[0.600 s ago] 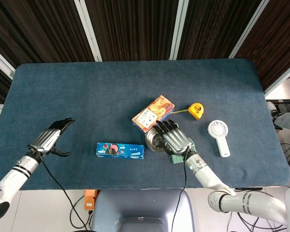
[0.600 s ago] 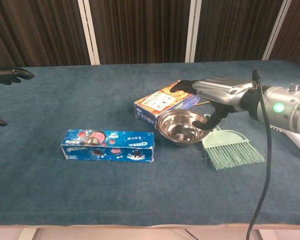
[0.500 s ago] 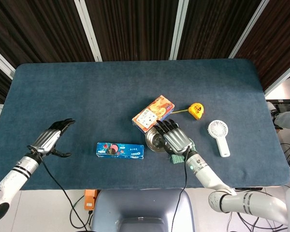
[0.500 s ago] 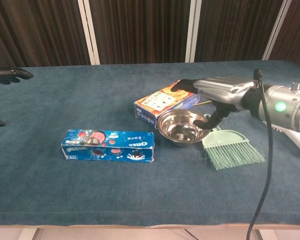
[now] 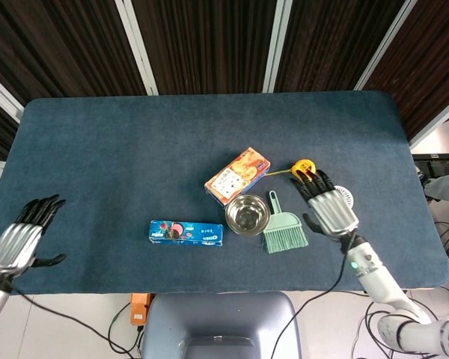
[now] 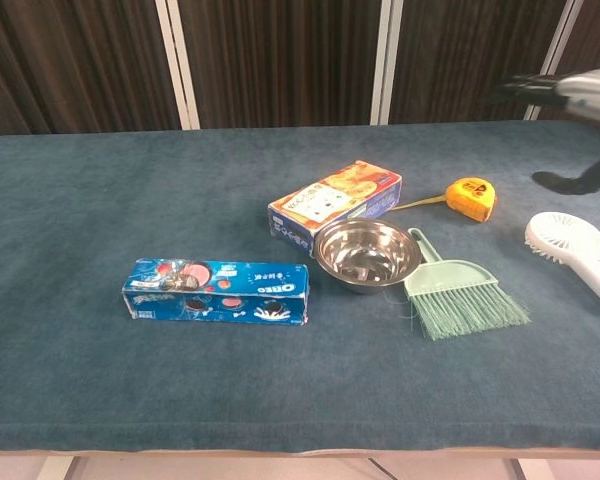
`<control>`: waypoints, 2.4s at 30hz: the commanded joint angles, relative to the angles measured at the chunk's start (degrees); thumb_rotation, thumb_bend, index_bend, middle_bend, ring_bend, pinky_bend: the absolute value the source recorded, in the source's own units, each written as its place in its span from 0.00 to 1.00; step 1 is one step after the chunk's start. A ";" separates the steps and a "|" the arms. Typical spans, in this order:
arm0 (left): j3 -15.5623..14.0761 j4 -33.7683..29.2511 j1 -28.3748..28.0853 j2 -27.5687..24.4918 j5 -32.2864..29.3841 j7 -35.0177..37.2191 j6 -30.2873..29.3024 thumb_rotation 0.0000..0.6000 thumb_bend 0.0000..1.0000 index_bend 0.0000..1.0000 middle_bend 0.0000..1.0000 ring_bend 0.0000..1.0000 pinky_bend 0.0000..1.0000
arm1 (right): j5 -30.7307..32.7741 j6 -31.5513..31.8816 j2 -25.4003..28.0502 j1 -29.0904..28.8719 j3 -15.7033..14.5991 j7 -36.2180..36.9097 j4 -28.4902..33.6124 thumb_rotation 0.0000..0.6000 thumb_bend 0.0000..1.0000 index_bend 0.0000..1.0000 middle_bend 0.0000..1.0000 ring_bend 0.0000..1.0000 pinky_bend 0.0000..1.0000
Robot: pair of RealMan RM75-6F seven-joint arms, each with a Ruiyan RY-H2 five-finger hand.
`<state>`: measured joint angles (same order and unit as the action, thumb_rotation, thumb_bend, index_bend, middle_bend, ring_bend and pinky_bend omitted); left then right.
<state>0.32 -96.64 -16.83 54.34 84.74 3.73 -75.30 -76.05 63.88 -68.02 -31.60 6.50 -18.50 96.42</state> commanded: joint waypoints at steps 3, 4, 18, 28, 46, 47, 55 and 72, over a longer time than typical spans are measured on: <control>-5.40 9.02 11.98 4.68 5.44 3.54 -13.14 1.00 0.08 0.00 0.00 0.00 0.04 | -3.94 3.83 5.55 7.10 -4.92 11.47 -5.90 1.00 0.36 0.05 0.00 0.00 0.00; -5.55 10.65 12.65 5.78 5.48 4.19 -13.70 1.00 0.08 0.00 0.00 0.00 0.04 | -3.80 3.33 5.22 7.38 -5.16 13.04 -7.58 1.00 0.38 0.04 0.00 0.00 0.00; -5.30 17.87 14.75 11.23 6.61 5.57 -14.39 1.00 0.08 0.00 0.01 0.00 0.04 | -4.71 -5.70 -5.15 6.30 -6.63 26.01 -29.23 1.00 0.62 0.24 0.00 0.00 0.00; -4.63 17.63 14.38 11.54 6.52 4.30 -12.90 1.00 0.08 0.00 0.01 0.00 0.04 | -6.76 -7.22 -8.40 7.05 -8.46 27.65 -33.92 1.00 0.63 0.25 0.00 0.00 0.00; -4.13 18.06 14.18 11.61 6.59 5.09 -11.48 1.00 0.08 0.00 0.00 0.00 0.04 | -6.84 -10.20 -10.74 6.83 -8.41 28.77 -36.97 1.00 0.63 0.25 0.00 0.00 0.00; -4.11 18.09 14.18 11.58 6.59 5.20 -11.42 1.00 0.08 0.00 0.00 0.00 0.04 | -6.81 -10.29 -10.83 6.84 -8.38 28.73 -37.07 1.00 0.63 0.25 0.00 0.00 0.00; -3.99 18.42 14.32 11.57 6.67 5.86 -11.42 1.00 0.08 0.00 0.01 0.00 0.04 | -7.02 -10.53 -11.04 6.85 -8.31 28.55 -37.25 1.00 0.63 0.25 0.00 0.00 0.00; -3.78 18.89 14.21 11.64 6.67 6.57 -10.90 1.00 0.08 0.00 0.00 0.00 0.04 | -7.33 -11.63 -11.48 6.33 -8.20 28.60 -37.52 1.00 0.63 0.25 0.00 0.00 0.00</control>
<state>-3.48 -77.77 -2.61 65.97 91.42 10.29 -86.22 -83.43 52.51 -79.41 -25.19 -1.63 10.17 58.93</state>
